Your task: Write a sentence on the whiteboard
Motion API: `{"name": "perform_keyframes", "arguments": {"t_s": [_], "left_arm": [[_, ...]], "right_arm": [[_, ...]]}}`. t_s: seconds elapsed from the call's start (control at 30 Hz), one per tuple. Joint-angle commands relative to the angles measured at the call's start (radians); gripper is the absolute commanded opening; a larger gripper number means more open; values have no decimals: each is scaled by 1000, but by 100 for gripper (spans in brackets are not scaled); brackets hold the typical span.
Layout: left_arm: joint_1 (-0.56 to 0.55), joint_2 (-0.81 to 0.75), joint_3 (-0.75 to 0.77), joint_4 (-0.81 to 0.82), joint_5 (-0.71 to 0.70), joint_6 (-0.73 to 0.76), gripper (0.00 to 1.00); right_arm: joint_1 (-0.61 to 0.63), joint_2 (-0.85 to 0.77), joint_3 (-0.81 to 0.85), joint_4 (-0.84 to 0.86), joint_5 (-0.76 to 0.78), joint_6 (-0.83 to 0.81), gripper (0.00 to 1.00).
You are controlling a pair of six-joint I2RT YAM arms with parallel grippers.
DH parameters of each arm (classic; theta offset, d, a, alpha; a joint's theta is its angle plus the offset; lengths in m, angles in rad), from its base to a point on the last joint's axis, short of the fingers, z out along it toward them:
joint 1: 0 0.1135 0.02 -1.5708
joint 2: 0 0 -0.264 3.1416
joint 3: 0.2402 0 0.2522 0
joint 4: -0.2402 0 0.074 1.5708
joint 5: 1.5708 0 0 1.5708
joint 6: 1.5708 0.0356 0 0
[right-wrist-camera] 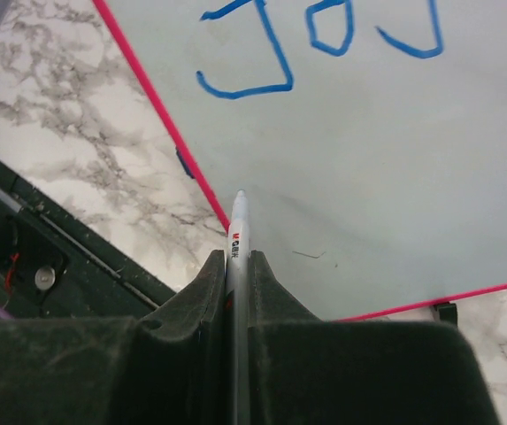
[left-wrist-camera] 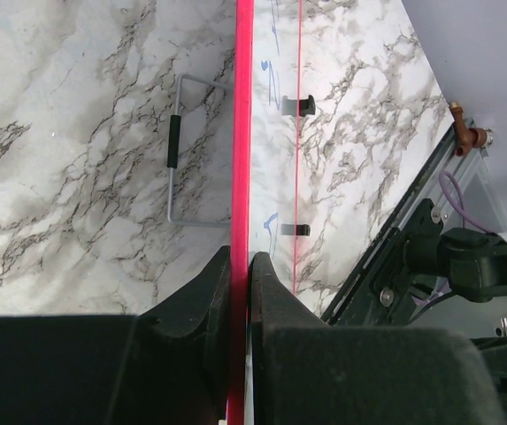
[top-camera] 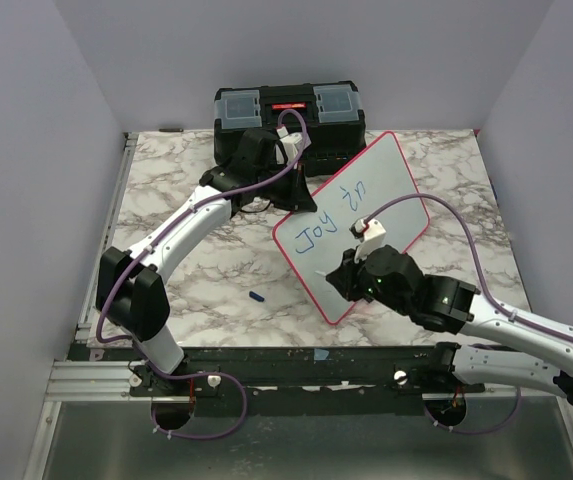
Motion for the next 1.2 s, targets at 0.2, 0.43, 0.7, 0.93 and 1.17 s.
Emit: {"name": "perform_keyframes", "arguments": {"t_s": [0.2, 0.43, 0.7, 0.93, 1.17], "left_arm": [[-19, 48, -46, -74, -51, 110, 0], [-20, 54, -42, -68, -39, 107, 0], [-20, 53, -37, -69, -37, 105, 0], [-19, 52, -37, -69, -34, 103, 0], [-19, 51, -33, -69, -35, 101, 0]], "right_arm": [[6, 25, 25, 22, 176, 12, 1], [8, 62, 21, 67, 177, 5, 1], [9, 108, 14, 100, 152, 8, 1], [24, 126, 3, 105, 129, 15, 1], [37, 122, -13, 93, 103, 37, 1]]}}
